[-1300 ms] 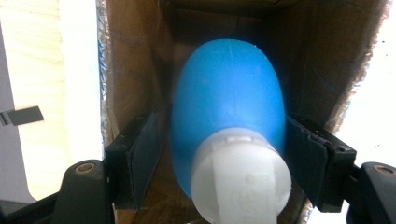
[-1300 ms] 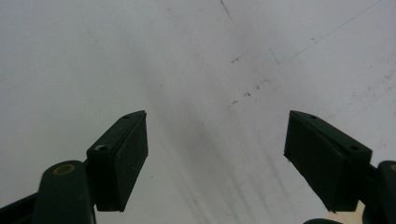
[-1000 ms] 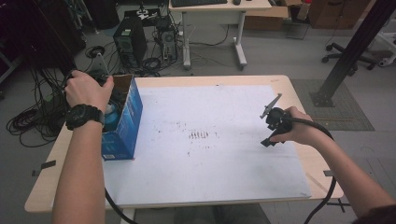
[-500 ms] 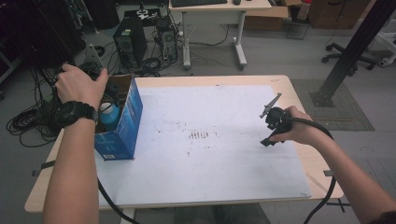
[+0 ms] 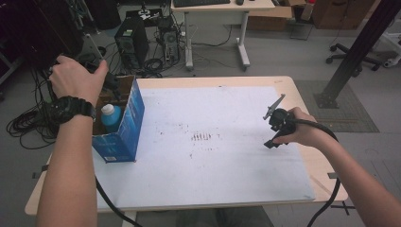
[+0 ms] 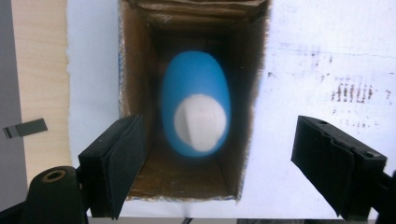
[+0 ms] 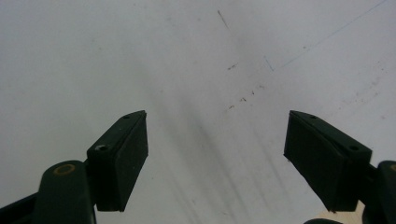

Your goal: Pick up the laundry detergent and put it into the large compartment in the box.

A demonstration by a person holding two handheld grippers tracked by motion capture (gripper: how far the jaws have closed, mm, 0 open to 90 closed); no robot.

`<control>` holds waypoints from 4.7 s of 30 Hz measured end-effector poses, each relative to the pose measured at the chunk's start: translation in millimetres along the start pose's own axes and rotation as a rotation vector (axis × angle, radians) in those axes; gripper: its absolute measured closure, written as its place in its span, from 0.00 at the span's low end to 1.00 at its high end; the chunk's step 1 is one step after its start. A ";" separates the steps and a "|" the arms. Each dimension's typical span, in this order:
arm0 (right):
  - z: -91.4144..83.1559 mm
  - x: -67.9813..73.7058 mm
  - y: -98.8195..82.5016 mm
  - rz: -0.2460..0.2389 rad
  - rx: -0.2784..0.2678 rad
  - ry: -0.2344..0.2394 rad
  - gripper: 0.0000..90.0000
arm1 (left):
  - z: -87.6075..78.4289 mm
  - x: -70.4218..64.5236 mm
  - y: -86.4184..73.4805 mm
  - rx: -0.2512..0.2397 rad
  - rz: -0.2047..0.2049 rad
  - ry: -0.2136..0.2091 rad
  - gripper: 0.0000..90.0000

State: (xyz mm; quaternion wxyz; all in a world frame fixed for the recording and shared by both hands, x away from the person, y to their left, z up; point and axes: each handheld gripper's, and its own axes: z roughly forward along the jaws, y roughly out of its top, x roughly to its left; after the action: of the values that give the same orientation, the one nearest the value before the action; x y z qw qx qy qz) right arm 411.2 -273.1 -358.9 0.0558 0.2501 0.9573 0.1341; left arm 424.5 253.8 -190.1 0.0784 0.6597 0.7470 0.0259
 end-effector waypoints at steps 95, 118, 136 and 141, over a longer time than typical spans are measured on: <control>-18.5 7.5 -13.2 -0.002 -0.036 -0.016 0.24 | 19.4 -188.1 -18.8 0.066 0.358 -0.005 0.21; -19.7 9.5 -13.0 -0.004 -0.037 -0.014 0.24 | 44.1 -193.2 -23.3 0.091 0.362 -0.012 0.21; -24.7 9.6 -18.7 0.003 -0.047 -0.016 0.24 | 53.6 -192.9 -25.7 0.102 0.355 -0.022 0.21; -22.9 10.7 -21.5 -0.001 -0.035 -0.016 0.24 | 52.4 -193.7 -28.5 0.103 0.356 -0.024 0.21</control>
State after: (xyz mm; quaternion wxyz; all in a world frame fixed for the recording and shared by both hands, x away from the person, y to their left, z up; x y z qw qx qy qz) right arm 387.9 -291.1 -343.5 0.0680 0.2499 0.9544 0.1486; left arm 427.2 55.1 -229.8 0.0478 0.7848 0.6178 -0.0067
